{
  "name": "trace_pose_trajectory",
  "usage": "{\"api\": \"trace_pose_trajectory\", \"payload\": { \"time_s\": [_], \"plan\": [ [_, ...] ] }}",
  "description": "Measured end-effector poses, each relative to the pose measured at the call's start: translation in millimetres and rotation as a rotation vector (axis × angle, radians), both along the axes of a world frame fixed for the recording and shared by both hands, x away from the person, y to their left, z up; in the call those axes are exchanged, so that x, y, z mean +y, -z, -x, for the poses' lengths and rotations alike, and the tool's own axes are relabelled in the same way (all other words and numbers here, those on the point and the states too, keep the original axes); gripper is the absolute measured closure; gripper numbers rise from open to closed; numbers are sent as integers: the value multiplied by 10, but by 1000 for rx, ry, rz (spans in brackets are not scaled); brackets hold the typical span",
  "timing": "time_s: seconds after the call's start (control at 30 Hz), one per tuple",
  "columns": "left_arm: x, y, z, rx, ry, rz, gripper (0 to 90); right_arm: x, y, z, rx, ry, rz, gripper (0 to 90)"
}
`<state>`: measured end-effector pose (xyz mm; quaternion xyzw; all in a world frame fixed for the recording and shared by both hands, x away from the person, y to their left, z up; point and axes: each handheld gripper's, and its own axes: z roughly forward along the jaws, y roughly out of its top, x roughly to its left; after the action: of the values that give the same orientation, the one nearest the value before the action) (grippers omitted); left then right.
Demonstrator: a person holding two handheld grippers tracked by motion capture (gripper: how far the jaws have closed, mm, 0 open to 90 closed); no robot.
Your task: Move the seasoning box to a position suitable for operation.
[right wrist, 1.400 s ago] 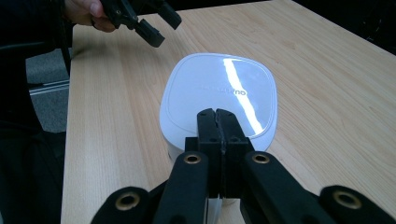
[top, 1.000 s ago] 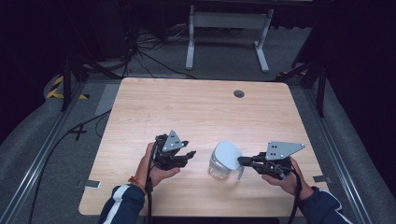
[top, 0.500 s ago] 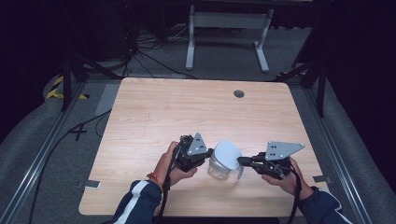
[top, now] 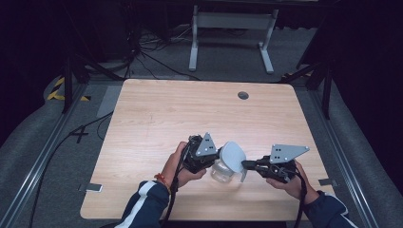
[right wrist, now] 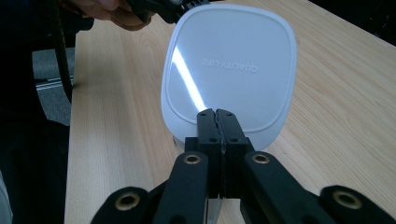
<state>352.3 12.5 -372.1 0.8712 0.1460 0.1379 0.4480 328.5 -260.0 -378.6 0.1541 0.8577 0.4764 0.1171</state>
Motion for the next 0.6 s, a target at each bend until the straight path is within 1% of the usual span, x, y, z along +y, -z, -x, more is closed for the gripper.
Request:
{"api": "trace_pose_trajectory", "payload": {
  "time_s": [0.1,0.2,0.23,0.27,0.3,0.37,0.4,0.43,0.47,0.5,0.57,0.6],
  "plan": [
    [-43,-34,9,-10,16,-5,882,-5,5,12,-1,10,14,900],
    [-62,-66,24,-14,26,0,880,4,4,5,-6,2,13,900],
    [-70,-77,33,-20,28,-5,876,10,5,1,-7,3,12,900],
    [-81,-92,41,-25,34,-6,876,14,8,-3,-2,3,10,900],
    [-97,-105,45,-25,45,2,876,20,15,-6,-1,1,12,900],
    [-111,-113,52,-27,45,1,870,24,27,3,6,0,19,900],
    [-143,-138,57,-36,57,-11,869,24,29,3,1,-4,23,900],
    [-143,-138,57,-36,57,-11,869,24,29,3,1,-4,23,900],
    [-168,-154,71,-32,64,0,868,21,34,0,2,-7,23,900],
    [-177,-161,68,-35,73,-5,868,19,36,-1,1,-8,23,900],
    [-192,-166,73,-36,73,-10,866,15,38,3,1,-4,24,900],
    [-228,-169,91,-33,77,-8,865,5,43,17,4,0,25,900]
  ]
}}
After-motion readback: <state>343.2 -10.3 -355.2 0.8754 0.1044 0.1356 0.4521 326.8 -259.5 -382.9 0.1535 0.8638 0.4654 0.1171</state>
